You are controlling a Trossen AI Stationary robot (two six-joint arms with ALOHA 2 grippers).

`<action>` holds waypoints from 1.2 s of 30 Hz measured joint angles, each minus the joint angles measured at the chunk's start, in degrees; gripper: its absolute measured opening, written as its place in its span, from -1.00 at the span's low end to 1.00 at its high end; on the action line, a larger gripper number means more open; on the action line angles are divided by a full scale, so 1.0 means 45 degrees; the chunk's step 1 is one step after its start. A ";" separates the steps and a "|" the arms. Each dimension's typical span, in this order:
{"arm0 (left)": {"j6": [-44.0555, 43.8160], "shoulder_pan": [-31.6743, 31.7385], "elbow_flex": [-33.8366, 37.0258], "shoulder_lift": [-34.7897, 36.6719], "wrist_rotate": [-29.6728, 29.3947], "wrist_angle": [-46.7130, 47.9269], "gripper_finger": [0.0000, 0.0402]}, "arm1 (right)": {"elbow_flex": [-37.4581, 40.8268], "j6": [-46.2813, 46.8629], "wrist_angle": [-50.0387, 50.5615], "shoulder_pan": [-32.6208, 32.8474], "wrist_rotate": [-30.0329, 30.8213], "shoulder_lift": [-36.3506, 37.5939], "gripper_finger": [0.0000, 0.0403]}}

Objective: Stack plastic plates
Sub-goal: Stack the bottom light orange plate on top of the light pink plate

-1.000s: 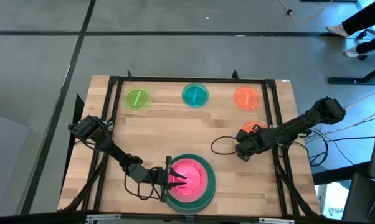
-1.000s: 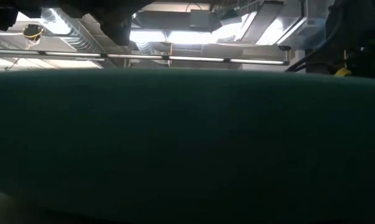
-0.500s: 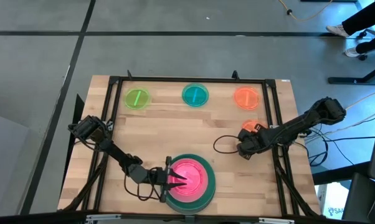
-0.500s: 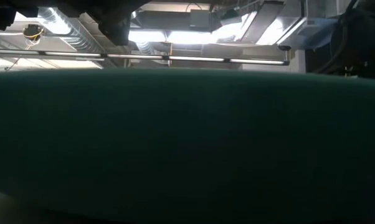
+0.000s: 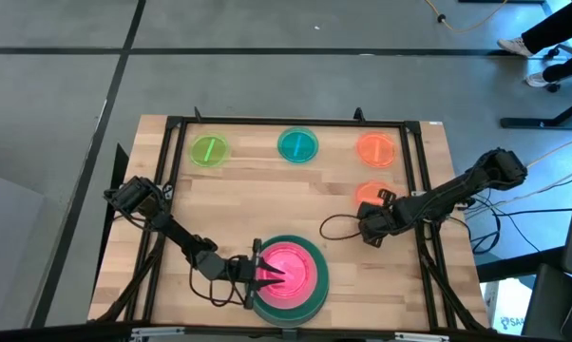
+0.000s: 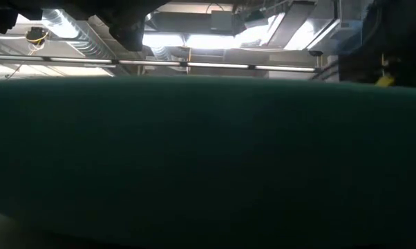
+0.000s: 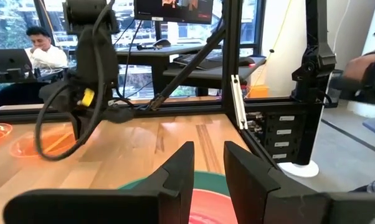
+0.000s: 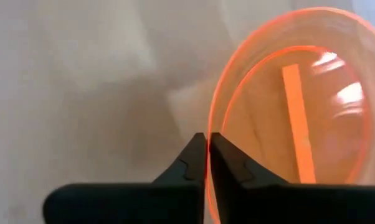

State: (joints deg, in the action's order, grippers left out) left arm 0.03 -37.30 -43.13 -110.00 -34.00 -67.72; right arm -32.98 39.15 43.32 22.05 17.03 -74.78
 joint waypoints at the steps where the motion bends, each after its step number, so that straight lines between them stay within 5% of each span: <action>1: 0.0003 0.0000 0.0000 -0.0005 -0.0005 0.0034 -0.60 | -0.0223 -0.0311 -0.0010 0.0137 0.0076 0.0000 -0.97; 10: 0.0146 -0.0357 0.0000 -0.0005 -0.1192 0.0047 -0.60 | -0.2449 -0.2199 -0.0892 0.1411 0.0689 0.0000 -0.99; 26: 0.2760 -0.1789 0.0037 0.0238 -0.5124 -0.1254 -0.60 | -0.3767 -0.5873 -0.7796 0.3057 0.0649 -0.0517 -0.98; 32: 0.3017 -0.1931 0.1546 0.0238 -0.5222 -0.4601 -0.60 | -0.3772 -0.6859 -0.9799 0.3214 -0.0369 -0.1755 -0.97; 36: 0.1292 -0.2012 0.2913 0.0432 -0.5521 -0.4873 -0.60 | -0.3928 -0.7272 -1.0677 0.3189 -0.0901 -0.2578 -0.97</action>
State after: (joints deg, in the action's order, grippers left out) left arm 5.85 -46.35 -30.03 -108.05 -58.84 -89.64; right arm -50.66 6.42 -4.73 36.40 12.97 -86.39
